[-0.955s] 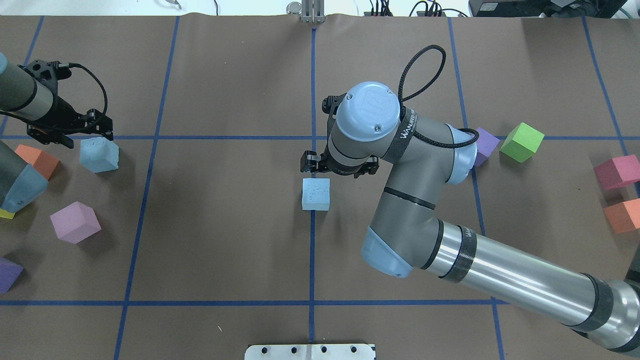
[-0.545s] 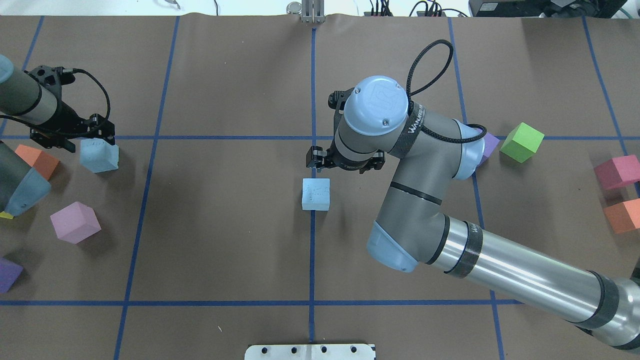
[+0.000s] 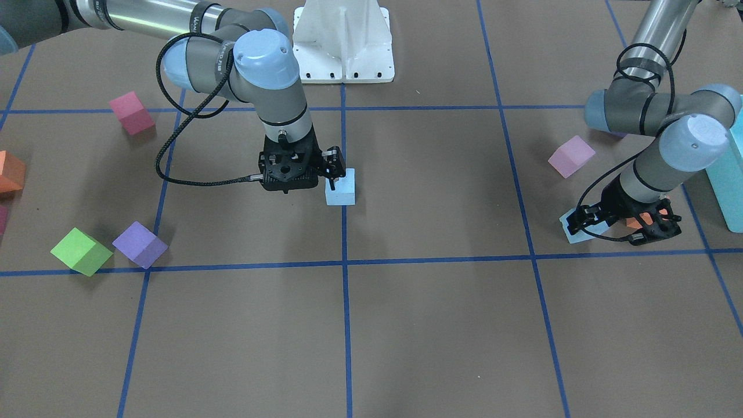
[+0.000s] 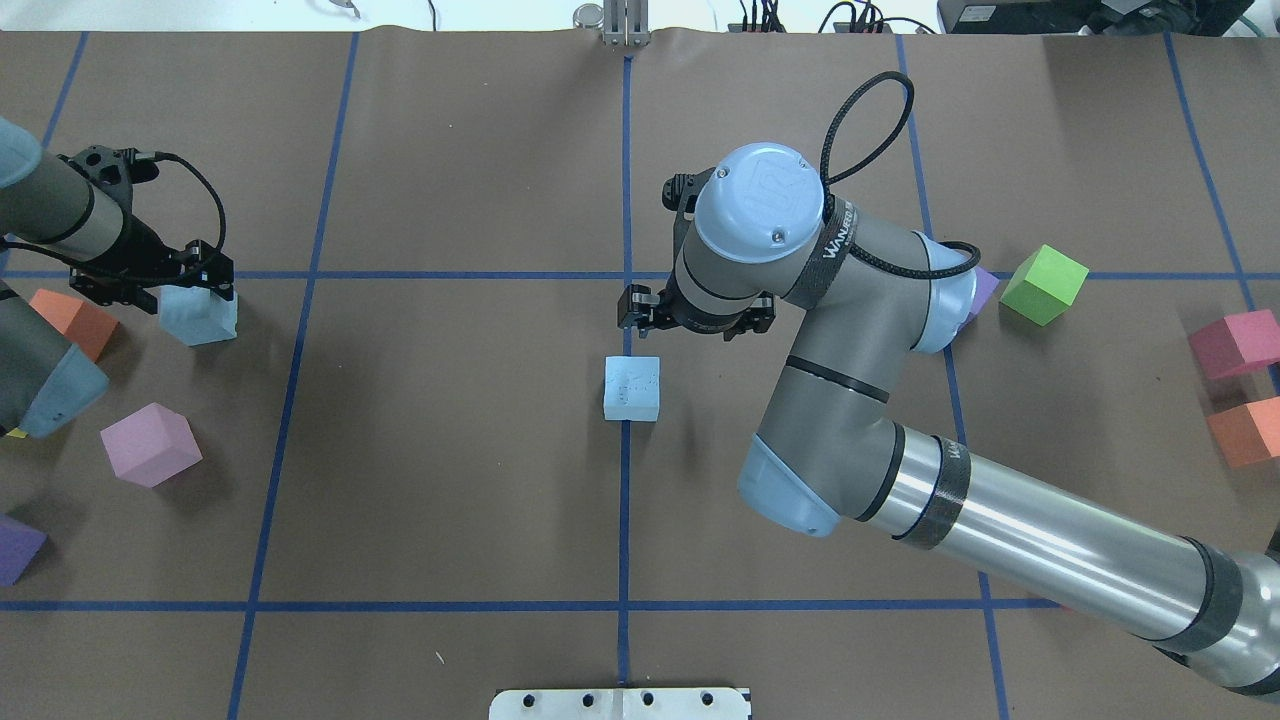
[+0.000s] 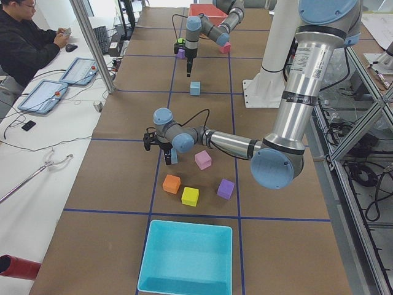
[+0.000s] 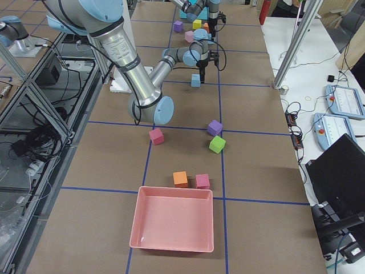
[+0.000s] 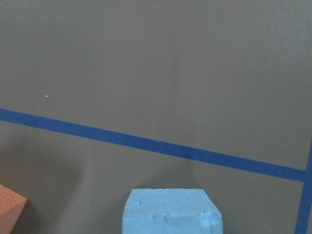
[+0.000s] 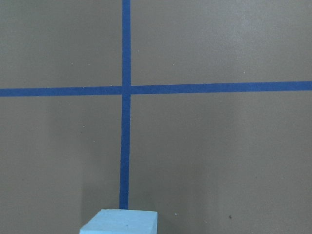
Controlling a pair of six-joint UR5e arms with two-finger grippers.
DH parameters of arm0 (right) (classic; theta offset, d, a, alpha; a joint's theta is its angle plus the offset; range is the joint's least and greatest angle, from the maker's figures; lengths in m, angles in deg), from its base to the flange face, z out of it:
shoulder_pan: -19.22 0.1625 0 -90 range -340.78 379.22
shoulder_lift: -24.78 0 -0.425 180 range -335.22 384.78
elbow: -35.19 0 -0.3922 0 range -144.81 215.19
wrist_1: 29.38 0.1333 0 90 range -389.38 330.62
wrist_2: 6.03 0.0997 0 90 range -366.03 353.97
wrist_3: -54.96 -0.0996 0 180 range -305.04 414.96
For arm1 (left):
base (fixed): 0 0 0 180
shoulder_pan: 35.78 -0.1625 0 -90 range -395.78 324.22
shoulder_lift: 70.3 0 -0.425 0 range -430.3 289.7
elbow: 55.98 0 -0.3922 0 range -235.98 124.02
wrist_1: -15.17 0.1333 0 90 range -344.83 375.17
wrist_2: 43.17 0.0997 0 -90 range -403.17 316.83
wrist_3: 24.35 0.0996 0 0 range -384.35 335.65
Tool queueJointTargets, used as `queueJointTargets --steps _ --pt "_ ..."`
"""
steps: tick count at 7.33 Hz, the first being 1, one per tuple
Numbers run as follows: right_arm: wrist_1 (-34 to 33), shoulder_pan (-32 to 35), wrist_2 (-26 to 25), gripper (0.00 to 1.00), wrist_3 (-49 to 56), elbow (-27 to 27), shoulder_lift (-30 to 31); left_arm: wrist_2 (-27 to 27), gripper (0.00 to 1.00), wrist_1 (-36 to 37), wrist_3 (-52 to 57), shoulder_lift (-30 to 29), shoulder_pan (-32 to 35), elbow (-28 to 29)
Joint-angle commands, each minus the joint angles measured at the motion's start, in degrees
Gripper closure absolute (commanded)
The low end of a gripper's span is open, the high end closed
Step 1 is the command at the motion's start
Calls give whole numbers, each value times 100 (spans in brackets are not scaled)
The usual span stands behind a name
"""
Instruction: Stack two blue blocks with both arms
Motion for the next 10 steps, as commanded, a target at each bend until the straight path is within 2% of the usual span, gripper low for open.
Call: queueJointTargets --steps 1,2,4,6,7,9,10 --pt "-3 47 4 0 50 3 38 -21 28 -146 -68 -24 -18 46" --pt "-3 56 4 0 50 3 38 -29 32 -129 -68 -33 -18 28" --pt "5 56 4 0 50 3 47 -12 45 -111 -77 -33 -18 -16" --pt "-3 187 135 0 190 203 247 -38 47 -59 -77 -33 -18 -243" --pt "5 371 345 0 400 449 510 -30 47 455 -77 -59 -18 -671" --pt "5 495 391 0 568 469 670 5 46 1913 -68 -453 -210 -1717" --pt "5 565 400 0 665 478 767 119 46 2424 -68 -1082 -481 -1721"
